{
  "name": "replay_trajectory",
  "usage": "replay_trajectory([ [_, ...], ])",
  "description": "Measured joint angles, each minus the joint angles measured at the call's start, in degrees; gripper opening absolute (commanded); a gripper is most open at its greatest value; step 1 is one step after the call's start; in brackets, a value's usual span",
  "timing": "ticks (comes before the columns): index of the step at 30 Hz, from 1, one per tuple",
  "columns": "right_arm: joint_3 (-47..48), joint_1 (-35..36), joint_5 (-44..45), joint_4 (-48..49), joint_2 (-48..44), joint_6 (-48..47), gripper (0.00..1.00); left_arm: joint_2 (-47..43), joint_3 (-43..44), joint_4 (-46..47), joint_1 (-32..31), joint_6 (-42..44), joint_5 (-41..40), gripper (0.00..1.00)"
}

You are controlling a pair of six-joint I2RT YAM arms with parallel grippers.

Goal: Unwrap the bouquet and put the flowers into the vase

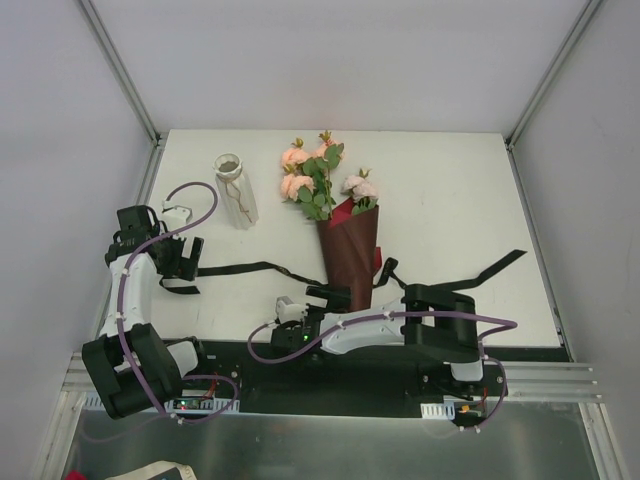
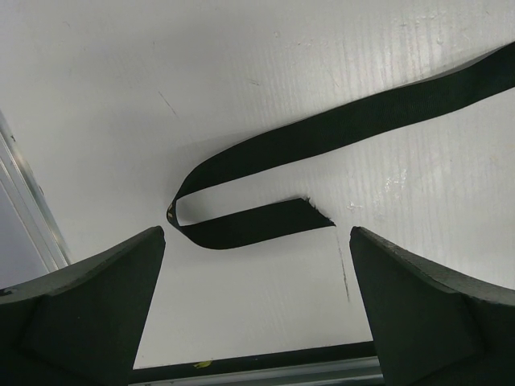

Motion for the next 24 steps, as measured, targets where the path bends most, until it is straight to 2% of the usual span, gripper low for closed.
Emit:
replay_trajectory([
  [8,2.6,0.0,7.4,0.0,0.1,0.5,1.0,0.0,0.0,0.0,0.0,-0.2,0.0,0.99],
  [16,2.6,-0.2,16.9,1.9,-8.7,1.6,0.98,-0.9,0.0,0.0,0.0,-0.2,0.0,0.99],
  [20,3.6,-0.3,21.5,-3.5,-13.5,10.9,1.0,-1.4,0.0,0.0,0.0,-0.2,0.0,0.99],
  [24,9.3,0.0,25.7,-20.6,-14.2,35.1,1.0,-1.4,0.0,0.0,0.0,-0.2,0.1,0.99],
])
